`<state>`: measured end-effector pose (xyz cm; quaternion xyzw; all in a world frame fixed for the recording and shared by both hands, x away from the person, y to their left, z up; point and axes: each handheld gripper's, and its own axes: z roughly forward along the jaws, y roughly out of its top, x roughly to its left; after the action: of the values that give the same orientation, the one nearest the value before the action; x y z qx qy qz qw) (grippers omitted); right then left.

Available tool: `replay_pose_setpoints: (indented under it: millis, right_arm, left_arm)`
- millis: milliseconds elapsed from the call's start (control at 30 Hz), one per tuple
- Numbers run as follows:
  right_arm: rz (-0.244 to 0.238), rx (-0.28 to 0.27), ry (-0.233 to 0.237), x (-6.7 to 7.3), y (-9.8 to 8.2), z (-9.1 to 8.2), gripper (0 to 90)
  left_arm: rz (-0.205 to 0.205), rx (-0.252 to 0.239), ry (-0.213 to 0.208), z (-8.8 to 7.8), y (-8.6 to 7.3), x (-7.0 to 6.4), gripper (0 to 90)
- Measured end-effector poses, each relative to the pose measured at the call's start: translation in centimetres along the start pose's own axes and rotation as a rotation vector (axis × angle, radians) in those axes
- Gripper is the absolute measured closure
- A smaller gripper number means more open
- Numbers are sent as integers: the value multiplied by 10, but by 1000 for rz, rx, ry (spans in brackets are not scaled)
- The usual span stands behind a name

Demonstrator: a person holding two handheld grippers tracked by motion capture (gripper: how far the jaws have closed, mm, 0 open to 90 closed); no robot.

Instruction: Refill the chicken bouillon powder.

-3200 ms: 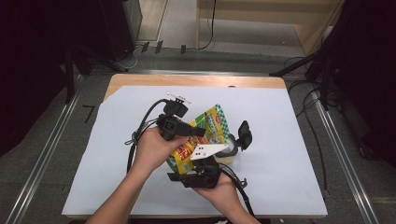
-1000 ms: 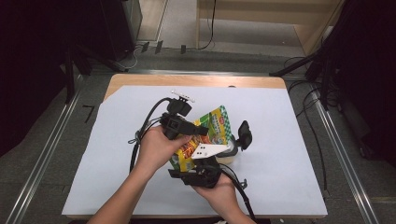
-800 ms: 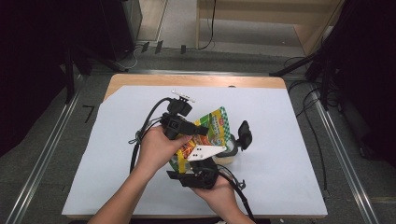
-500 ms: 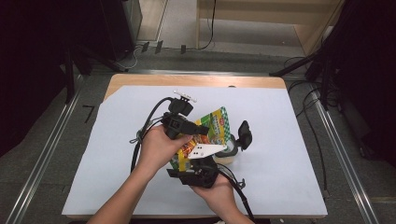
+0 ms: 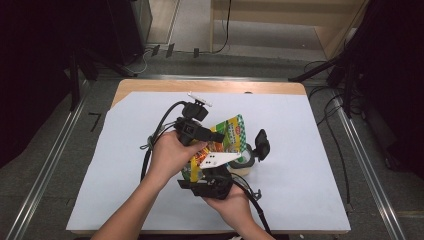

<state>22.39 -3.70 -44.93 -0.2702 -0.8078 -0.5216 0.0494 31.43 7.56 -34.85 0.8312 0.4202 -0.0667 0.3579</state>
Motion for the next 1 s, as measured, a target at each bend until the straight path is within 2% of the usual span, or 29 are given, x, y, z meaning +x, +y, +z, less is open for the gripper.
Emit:
replay_pose_setpoints:
  millis: [167, 367, 500, 667, 767, 1000]
  right_arm:
    - [5, -4, 13, 0, 0, -1, 720]
    - [18, -9, 36, -2, 3, -3, 724]
    - [27, -17, 52, -4, 6, -4, 722]
    - [30, -14, 53, -5, 7, -6, 731]
    - [47, -24, 67, -6, 7, -6, 736]
    - [62, -47, 77, -8, 7, -10, 741]
  left_arm:
    - [-13, 2, -16, 0, 0, 2, 816]
    - [-50, 34, -40, 3, 8, 9, 809]
    - [-60, 44, -47, 3, 12, 11, 805]
    - [-72, 47, -71, 4, 14, 15, 796]
    - [-73, 46, -80, 3, 13, 15, 759]
    - [-71, 21, -97, -8, 12, 15, 732]
